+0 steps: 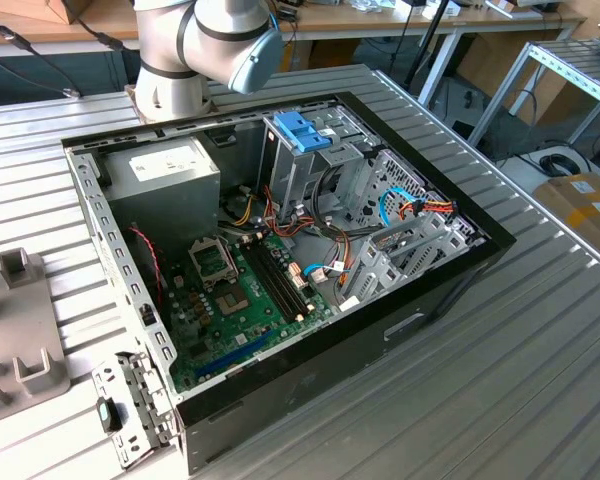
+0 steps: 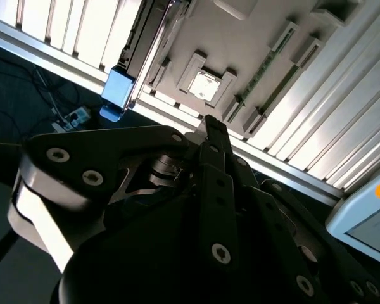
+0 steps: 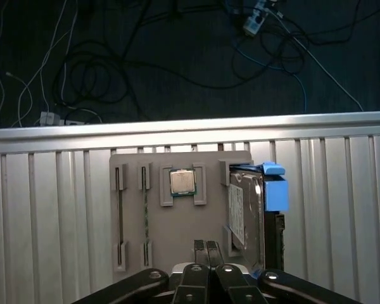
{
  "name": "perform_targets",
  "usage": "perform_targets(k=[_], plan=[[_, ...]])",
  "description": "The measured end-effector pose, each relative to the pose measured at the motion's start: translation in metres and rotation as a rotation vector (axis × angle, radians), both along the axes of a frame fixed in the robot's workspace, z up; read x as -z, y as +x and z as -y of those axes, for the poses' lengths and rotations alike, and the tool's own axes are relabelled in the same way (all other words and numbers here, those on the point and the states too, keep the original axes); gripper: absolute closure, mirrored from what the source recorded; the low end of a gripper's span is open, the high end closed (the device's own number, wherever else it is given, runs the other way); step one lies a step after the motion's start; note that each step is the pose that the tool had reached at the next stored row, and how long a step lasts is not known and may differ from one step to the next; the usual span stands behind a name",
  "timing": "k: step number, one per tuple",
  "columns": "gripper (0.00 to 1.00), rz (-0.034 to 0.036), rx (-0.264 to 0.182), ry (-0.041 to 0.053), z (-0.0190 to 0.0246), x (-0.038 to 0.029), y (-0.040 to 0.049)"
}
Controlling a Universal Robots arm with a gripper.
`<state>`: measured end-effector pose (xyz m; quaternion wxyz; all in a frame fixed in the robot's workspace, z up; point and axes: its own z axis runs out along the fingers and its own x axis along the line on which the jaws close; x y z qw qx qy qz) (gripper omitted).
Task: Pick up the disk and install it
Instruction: 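Pick up the disk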
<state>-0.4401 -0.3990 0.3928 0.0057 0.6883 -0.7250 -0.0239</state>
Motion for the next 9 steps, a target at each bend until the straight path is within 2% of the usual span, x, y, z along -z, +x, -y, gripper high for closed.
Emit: perform_targets(k=[9], plan=[[0.89,0.0,-0.032,0.0,0.0,0.0,0.0]])
